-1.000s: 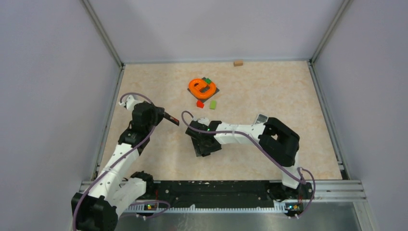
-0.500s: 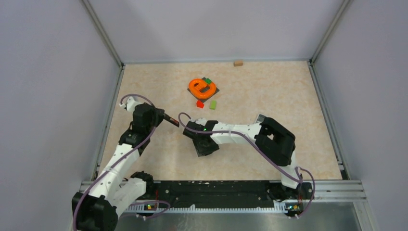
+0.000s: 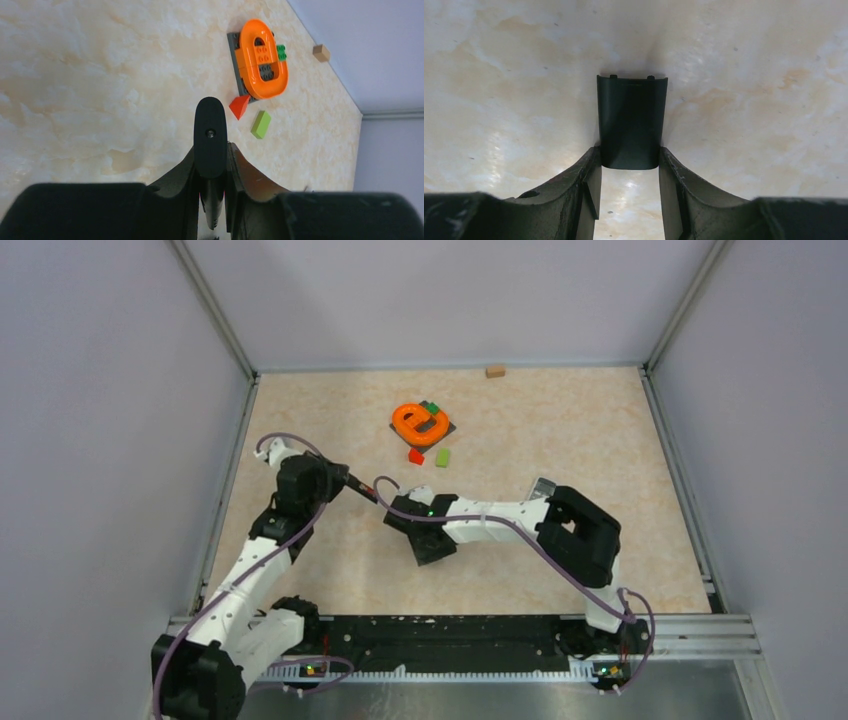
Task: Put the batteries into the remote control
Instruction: Pick up the battery cover at the center of the board.
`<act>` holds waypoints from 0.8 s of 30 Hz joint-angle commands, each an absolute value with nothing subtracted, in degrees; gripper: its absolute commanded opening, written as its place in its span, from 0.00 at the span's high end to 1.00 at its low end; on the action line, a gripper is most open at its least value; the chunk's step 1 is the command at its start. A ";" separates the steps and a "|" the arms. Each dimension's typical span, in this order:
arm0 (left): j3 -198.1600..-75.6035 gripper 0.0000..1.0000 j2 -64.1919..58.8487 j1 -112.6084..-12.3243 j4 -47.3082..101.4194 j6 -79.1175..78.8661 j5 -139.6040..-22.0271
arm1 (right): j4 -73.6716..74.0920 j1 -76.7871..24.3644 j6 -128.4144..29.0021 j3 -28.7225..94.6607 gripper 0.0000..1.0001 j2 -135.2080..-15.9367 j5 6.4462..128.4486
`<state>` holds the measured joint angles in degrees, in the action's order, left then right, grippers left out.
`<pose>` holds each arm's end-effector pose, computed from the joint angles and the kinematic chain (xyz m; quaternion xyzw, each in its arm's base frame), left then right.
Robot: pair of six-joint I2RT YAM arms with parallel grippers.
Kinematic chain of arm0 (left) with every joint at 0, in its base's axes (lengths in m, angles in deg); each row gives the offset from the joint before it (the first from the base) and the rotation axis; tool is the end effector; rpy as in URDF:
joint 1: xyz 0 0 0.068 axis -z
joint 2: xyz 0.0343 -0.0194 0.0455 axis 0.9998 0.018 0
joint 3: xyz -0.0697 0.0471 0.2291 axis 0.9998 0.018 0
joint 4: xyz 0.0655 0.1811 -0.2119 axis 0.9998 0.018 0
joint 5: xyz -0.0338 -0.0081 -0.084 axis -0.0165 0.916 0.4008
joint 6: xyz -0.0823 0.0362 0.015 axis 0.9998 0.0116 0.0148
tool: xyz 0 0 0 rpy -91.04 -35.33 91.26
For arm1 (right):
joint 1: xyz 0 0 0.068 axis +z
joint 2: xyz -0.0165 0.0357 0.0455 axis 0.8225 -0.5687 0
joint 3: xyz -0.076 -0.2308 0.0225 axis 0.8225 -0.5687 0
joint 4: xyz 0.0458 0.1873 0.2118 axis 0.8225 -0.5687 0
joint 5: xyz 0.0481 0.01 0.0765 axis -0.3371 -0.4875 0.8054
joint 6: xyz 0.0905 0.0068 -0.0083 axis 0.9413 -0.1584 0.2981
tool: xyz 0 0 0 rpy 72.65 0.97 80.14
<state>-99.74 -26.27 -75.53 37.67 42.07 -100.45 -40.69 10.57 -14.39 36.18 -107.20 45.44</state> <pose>0.2874 -0.0522 0.2108 -0.3396 0.7708 -0.2250 0.4898 0.1849 0.3642 0.0800 -0.1871 0.9662 0.0295 0.1747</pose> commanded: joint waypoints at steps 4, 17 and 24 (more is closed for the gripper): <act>-98.86 1.00 -21.93 -75.78 23.88 38.77 -83.69 | -36.09 9.16 -18.61 28.11 0.67 -92.49 38.38; -98.92 1.00 -8.66 -75.61 -4.88 37.29 -48.89 | -24.77 7.84 -39.66 17.95 0.68 -67.82 43.50; -96.78 1.00 -6.63 -75.52 -16.59 41.00 -41.62 | -23.94 9.37 -45.61 21.30 0.68 -70.44 43.04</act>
<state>-97.64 -6.70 -75.53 -4.21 39.32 -48.96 -25.94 8.21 -40.05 17.82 -68.29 43.40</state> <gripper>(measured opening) 0.239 0.414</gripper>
